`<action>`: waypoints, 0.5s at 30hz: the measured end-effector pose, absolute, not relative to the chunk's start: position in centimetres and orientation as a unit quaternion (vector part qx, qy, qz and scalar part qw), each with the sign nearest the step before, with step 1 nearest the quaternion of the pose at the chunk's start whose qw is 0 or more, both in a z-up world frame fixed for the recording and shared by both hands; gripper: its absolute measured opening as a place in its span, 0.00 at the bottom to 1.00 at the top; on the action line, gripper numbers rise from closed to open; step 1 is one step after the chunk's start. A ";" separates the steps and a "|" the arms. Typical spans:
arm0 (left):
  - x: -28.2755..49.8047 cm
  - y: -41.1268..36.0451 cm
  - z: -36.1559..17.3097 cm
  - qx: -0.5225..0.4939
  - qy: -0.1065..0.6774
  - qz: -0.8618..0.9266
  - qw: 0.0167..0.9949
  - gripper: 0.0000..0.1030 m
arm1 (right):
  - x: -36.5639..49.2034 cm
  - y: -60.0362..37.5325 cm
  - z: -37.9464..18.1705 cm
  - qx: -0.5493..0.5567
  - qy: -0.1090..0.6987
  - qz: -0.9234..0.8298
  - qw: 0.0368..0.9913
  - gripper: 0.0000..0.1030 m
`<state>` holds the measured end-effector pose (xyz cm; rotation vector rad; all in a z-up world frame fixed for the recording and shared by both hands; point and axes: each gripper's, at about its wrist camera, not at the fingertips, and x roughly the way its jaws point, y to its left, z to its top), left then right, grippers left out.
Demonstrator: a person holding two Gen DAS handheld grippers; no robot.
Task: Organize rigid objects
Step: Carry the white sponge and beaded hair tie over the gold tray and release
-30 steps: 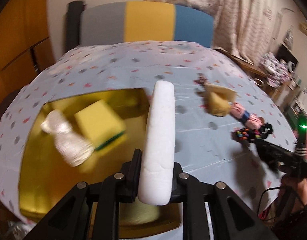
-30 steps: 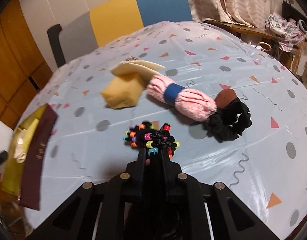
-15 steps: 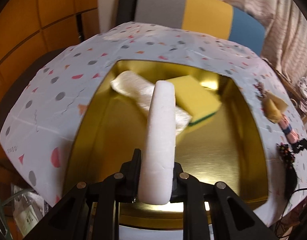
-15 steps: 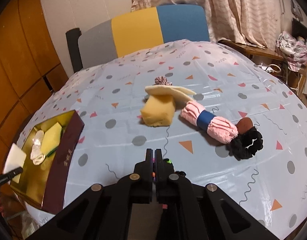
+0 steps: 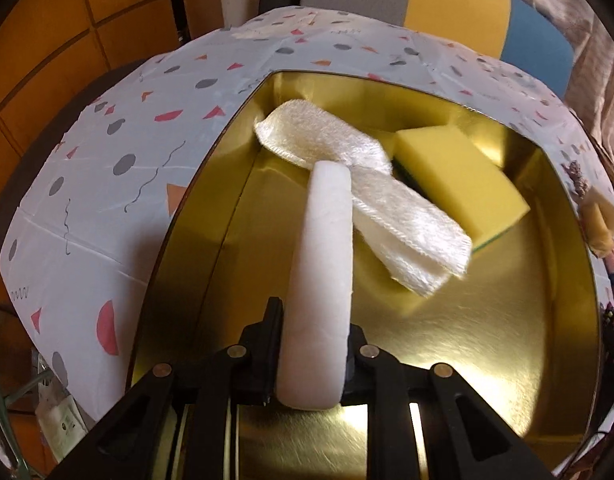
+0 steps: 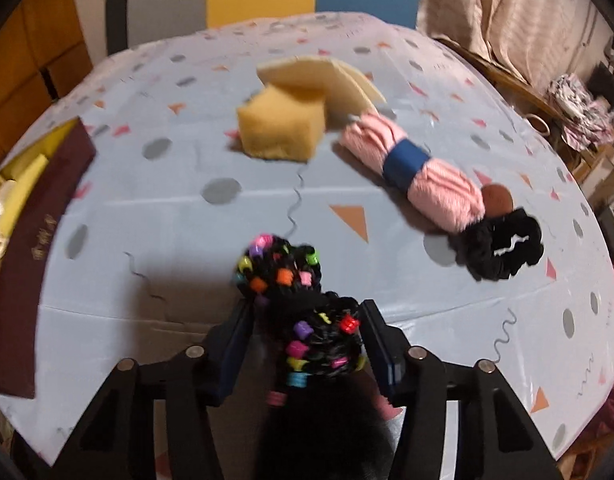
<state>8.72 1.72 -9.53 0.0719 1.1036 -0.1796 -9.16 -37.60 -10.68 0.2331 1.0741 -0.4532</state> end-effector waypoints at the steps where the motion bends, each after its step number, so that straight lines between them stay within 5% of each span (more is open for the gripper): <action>1: 8.8 1.8 -9.4 0.031 0.521 -0.087 0.848 0.21 | -9.2 -37.6 -10.9 0.113 0.506 -0.211 0.829 0.48; 4: 8.7 2.1 -9.2 0.028 0.519 -0.098 0.848 0.33 | -9.2 -37.6 -10.9 0.113 0.503 -0.202 0.833 0.40; 15: 5.3 3.8 -5.6 0.008 0.458 -0.095 0.884 0.35 | -6.9 -32.7 -2.4 0.133 0.423 -0.134 0.886 0.36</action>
